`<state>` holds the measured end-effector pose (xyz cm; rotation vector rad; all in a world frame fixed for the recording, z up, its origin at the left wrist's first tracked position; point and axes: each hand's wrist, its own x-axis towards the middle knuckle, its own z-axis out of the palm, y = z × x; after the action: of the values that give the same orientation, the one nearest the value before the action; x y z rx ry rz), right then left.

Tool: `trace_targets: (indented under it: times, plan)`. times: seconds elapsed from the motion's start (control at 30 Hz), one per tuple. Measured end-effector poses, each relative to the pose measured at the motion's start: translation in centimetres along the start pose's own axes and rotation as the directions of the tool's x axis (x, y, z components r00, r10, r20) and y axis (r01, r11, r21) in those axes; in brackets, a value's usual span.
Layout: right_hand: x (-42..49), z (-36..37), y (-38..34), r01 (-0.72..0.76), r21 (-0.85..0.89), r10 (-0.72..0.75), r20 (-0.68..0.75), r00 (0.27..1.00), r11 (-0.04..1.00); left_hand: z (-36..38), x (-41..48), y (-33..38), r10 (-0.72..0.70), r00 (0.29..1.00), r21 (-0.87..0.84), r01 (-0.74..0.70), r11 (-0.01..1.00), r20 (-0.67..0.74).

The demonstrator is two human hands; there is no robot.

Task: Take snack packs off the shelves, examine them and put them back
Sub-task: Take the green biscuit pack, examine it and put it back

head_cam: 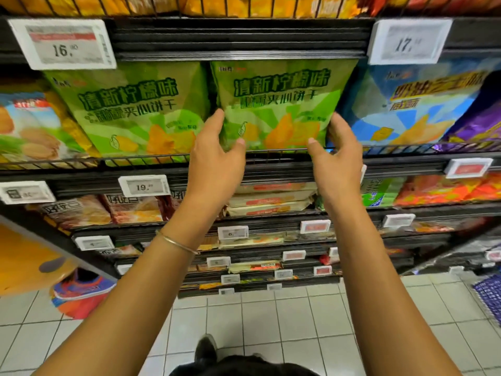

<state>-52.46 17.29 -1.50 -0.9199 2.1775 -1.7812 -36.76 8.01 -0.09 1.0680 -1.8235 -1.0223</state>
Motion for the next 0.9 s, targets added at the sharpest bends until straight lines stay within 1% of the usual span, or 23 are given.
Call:
trace_targets:
  times: [0.13, 0.3, 0.5, 0.6, 0.63, 0.67, 0.7, 0.77, 0.8, 0.83, 0.9]
  plan:
    - [0.1, -0.4, -0.4, 0.027, 0.090, -0.029, 0.021, 0.999, 0.996, 0.0, 0.1, 1.5, 0.061, 0.993, -0.010, -0.062, 0.998, -0.100]
    - [0.4, -0.9, -0.9, 0.031, 0.137, -0.039, 0.054, 0.998, 0.990, 0.3, -0.5, 1.9, 0.065, 0.988, -0.019, -0.068, 0.998, -0.142]
    - [1.7, -1.6, -1.7, 0.066, 0.147, -0.065, -0.011, 0.998, 0.987, 0.7, -0.6, 1.9, 0.058, 0.984, -0.076, -0.072, 0.995, -0.170]
    - [0.7, -1.9, -1.4, 0.084, 0.211, -0.077, -0.040, 0.996, 0.974, 0.8, -1.7, 1.8, 0.079, 0.959, -0.137, -0.120, 0.983, -0.271]
    - [0.3, -2.0, -1.2, 0.077, 0.242, -0.066, -0.051, 0.997, 0.967, 0.6, -1.9, 1.8, 0.070, 0.948, -0.155, -0.122, 0.980, -0.309]
    - [-0.2, -2.1, -0.9, 0.057, 0.277, -0.043, -0.056, 0.997, 0.959, 0.2, -2.1, 1.8, 0.044, 0.948, -0.188, -0.107, 0.976, -0.314]
    - [-0.5, -2.2, -0.6, 0.032, 0.309, -0.015, -0.059, 0.998, 0.951, -0.2, -2.2, 1.7, 0.003, 0.960, -0.238, -0.073, 0.968, -0.280]
    - [-1.1, -2.3, 0.7, -0.072, 0.368, 0.085, -0.021, 0.996, 0.927, -1.0, -2.7, 1.1, -0.043, 0.992, -0.332, 0.000, 0.943, -0.122]
    - [-1.5, -2.4, 1.5, -0.140, 0.410, 0.142, 0.025, 0.990, 0.902, -1.2, -3.3, 0.6, -0.044, 0.997, -0.344, 0.021, 0.939, -0.057]
    - [-2.0, -2.5, 2.2, -0.209, 0.454, 0.189, 0.090, 0.978, 0.866, -1.3, -4.1, 0.1, -0.060, 0.998, -0.346, 0.048, 0.937, -0.024]
    - [-3.3, -2.9, 3.8, -0.328, 0.515, 0.222, 0.258, 0.940, 0.792, -1.6, -6.1, -1.3, -0.136, 0.991, -0.371, 0.125, 0.920, -0.003]
